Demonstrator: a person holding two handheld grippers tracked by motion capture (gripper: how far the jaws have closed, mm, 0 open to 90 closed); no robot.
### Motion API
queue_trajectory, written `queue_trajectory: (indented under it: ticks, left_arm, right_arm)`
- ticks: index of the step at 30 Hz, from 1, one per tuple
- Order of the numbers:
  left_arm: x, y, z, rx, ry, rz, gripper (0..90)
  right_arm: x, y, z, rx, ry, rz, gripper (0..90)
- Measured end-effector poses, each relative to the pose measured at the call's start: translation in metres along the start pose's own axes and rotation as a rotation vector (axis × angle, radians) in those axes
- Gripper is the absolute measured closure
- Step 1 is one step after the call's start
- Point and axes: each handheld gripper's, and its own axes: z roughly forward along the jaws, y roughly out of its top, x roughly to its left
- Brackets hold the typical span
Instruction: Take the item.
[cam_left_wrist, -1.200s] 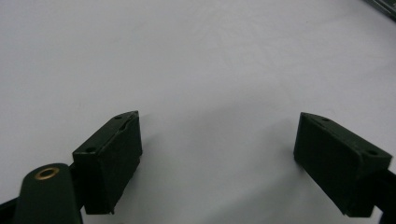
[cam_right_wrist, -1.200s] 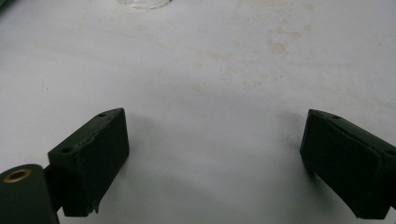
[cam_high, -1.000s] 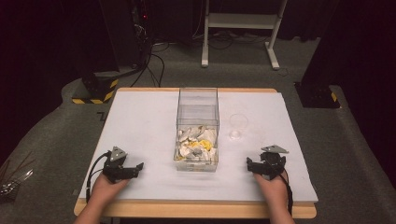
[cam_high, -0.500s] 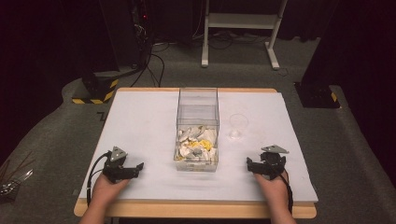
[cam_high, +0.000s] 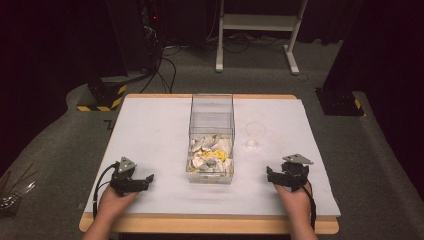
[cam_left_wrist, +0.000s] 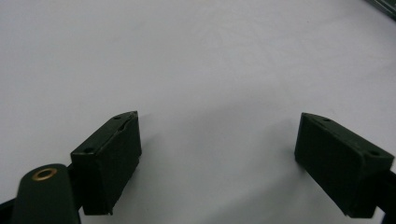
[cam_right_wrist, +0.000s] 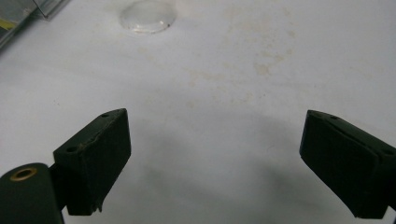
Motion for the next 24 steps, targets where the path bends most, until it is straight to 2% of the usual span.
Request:
queue_trajectory:
  ticks: [8, 14, 24]
  left_arm:
    - [0.000, 0.000, 0.000, 0.003, 0.000, 0.004, 15.1]
    - [0.000, 0.000, 0.000, 0.003, 0.001, 0.003, 15.0]
    - [0.000, 0.000, 0.000, 0.003, 0.000, 0.003, 15.0]
  right_arm:
    - [0.008, 0.002, -0.004, -0.021, 0.026, -0.019, 9.3]
    - [0.020, 0.004, -0.008, -0.037, 0.051, -0.032, 9.3]
    - [0.038, 0.005, -0.006, -0.039, 0.079, -0.051, 9.4]
